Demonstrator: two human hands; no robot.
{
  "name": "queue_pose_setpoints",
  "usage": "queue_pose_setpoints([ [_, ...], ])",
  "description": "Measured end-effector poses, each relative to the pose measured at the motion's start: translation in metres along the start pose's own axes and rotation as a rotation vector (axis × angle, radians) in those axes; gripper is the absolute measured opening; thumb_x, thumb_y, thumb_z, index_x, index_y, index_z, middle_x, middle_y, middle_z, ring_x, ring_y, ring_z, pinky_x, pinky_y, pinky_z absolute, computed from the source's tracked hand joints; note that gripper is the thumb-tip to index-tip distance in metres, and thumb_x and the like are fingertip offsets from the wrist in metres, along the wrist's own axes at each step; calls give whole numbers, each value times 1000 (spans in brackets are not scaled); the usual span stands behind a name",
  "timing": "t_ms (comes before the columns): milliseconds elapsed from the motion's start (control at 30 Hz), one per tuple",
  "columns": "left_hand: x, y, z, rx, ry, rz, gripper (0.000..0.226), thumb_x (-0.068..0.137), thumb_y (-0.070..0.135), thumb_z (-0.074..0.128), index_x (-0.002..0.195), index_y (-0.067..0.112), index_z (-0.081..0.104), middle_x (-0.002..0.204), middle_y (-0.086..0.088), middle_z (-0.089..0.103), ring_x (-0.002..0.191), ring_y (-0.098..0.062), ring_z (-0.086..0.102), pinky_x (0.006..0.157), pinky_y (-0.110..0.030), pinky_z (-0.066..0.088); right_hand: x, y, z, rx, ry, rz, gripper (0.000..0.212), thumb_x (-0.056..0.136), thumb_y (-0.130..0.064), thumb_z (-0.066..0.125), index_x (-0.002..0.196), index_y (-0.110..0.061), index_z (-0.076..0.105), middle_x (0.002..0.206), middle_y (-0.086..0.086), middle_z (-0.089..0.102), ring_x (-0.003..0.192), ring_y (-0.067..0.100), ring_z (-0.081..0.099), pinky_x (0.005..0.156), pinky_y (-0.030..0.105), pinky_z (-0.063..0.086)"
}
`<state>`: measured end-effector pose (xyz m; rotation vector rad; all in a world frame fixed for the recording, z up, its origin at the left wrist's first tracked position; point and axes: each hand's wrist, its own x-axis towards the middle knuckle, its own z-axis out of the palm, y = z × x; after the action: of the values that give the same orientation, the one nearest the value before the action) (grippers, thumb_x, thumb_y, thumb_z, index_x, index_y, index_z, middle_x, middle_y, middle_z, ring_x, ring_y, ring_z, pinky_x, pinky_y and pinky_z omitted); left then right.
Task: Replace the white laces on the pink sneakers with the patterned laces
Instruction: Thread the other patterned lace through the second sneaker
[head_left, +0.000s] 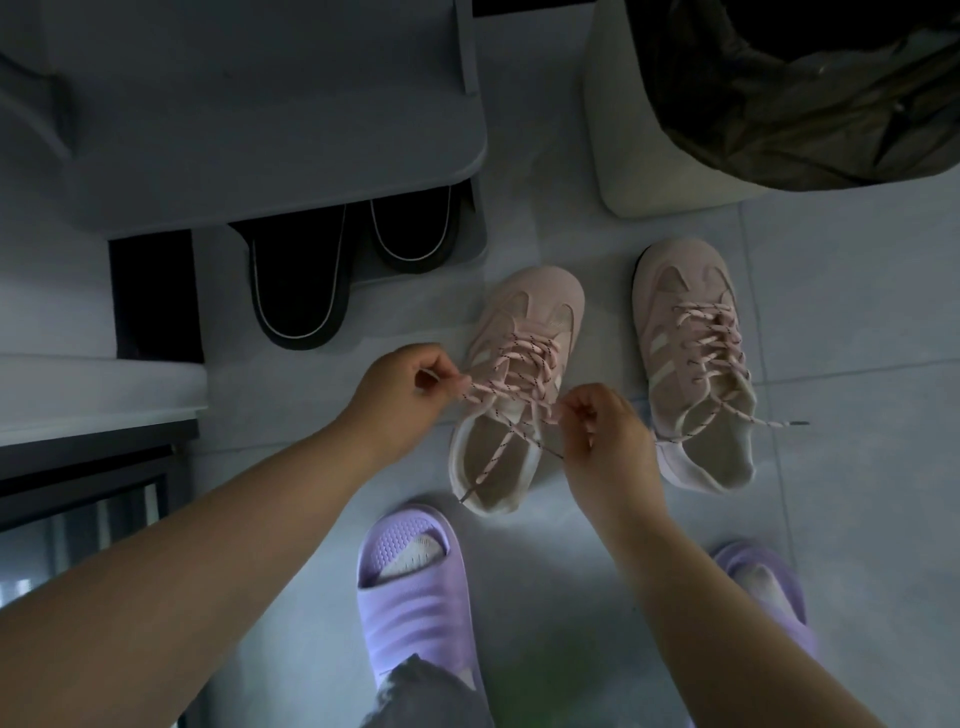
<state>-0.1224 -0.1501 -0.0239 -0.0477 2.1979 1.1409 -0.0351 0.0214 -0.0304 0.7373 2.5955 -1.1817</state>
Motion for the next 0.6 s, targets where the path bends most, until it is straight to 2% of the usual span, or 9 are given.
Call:
queue_pose_setpoints([
  [67,-3,-7,1,35,5,36,15,84,14,64,72,21,58,80,0,56,80,-20,55,76,-33,49,-3,-1,1,41,15,-11,5,89,-13,54,86,-12,57,88,-1,57,75,16,55,63,24,35],
  [133,-5,-8,-3,189,52,232,4,84,18,62,86,21,60,95,-1,50,87,-15,49,76,-17,41,-7,-4,0,66,-10,-89,5,88,-19,58,88,-17,53,91,-4,53,71,9,54,62,28,42],
  [167,-5,-7,-6,293,72,372,9,84,22,59,92,20,60,99,-1,47,89,-12,46,76,-13,36,-10,-4,0,41,-24,-150,9,86,-21,60,91,-20,53,92,-6,50,70,9,53,60,30,44],
  [233,-6,-4,-7,487,36,619,18,82,28,53,96,22,64,101,1,42,92,-14,41,79,-14,32,-13,-5,1,-31,-50,-239,18,80,-25,60,97,-23,54,95,-3,50,69,19,56,56,30,45],
  [300,-7,-4,2,692,12,769,21,79,27,57,96,24,68,105,1,38,95,-19,39,80,-25,38,-14,-4,4,-77,-41,-268,21,75,-26,60,96,-22,57,93,1,52,67,27,58,53,27,41],
  [333,-8,-3,9,774,32,790,23,77,27,59,97,26,70,108,0,38,96,-21,38,79,-29,42,-15,-4,5,-94,-22,-279,20,74,-25,61,93,-22,59,91,3,54,64,29,58,53,25,39],
  [400,-8,0,19,878,69,771,28,77,30,49,94,29,71,113,-3,42,98,-24,38,78,-34,48,-16,-5,7,-150,19,-324,17,74,-24,61,91,-26,60,87,4,55,59,28,58,50,22,36],
  [500,-4,1,24,960,80,804,32,76,26,42,80,25,73,109,-8,62,98,-25,40,76,-34,49,-16,-5,8,-272,45,-409,20,76,-22,56,91,-24,70,79,7,56,53,26,56,42,24,38],
  [600,1,-5,22,990,69,866,27,73,24,45,69,21,71,106,-7,66,99,-25,41,76,-34,49,-14,-5,10,-407,35,-432,13,72,-21,68,84,-19,73,74,9,56,51,28,55,40,25,41],
])
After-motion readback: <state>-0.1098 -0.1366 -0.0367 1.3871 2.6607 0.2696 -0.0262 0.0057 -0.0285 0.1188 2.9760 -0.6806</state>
